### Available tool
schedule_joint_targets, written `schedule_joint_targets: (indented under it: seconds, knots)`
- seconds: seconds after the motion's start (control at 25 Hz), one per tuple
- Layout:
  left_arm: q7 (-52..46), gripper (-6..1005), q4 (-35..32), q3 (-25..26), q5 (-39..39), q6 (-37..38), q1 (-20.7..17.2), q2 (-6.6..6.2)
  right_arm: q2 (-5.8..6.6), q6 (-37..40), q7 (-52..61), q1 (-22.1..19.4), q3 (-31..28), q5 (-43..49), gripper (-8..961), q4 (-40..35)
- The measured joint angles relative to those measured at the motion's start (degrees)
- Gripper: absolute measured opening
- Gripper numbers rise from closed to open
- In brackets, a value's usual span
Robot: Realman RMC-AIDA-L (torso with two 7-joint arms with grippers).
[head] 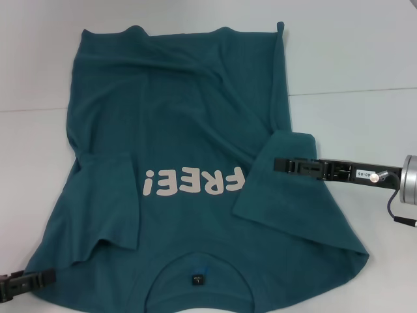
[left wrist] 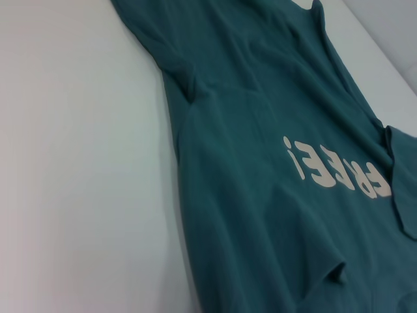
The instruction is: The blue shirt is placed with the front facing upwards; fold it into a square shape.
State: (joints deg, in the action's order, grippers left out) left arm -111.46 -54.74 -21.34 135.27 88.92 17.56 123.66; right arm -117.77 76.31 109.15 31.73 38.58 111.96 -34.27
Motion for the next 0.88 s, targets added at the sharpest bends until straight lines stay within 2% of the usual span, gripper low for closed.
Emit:
schedule_joint_targets:
  seconds: [0.88]
  knots:
    - [-0.08,824,-0.39,-1.25,1.33,0.12,1.75,-0.11,0.09,0.51,0.18,-0.01,0.0,-0.22,856,0.0]
